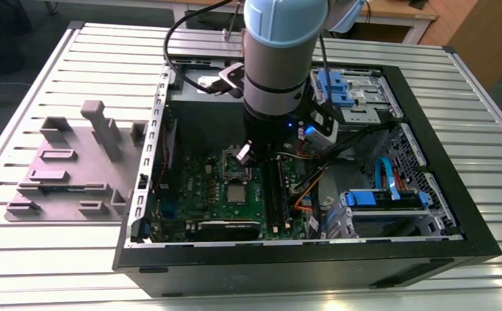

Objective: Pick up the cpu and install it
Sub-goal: 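Close the cpu cover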

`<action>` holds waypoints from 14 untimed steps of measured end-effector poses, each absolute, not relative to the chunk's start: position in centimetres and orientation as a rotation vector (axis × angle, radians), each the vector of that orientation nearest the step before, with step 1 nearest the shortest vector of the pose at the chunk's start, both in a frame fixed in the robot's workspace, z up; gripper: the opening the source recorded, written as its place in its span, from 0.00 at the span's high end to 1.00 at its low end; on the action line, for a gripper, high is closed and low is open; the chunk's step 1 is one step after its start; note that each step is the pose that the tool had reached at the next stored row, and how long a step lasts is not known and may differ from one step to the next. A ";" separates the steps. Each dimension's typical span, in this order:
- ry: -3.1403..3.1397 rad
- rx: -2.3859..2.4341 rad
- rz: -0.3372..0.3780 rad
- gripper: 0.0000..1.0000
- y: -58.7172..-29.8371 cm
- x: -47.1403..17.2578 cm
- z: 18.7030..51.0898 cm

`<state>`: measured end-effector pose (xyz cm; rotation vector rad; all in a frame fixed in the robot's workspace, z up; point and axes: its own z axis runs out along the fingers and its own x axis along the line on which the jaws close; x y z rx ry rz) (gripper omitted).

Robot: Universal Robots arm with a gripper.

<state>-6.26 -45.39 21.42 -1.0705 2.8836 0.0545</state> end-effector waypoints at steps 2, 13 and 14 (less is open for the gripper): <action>2.883 -1.070 0.054 0.89 -45.2 -6.5 21.4; 2.885 -1.060 0.053 0.89 -44.9 -7.3 20.8; 2.886 -1.057 0.053 0.89 -44.9 -7.3 20.7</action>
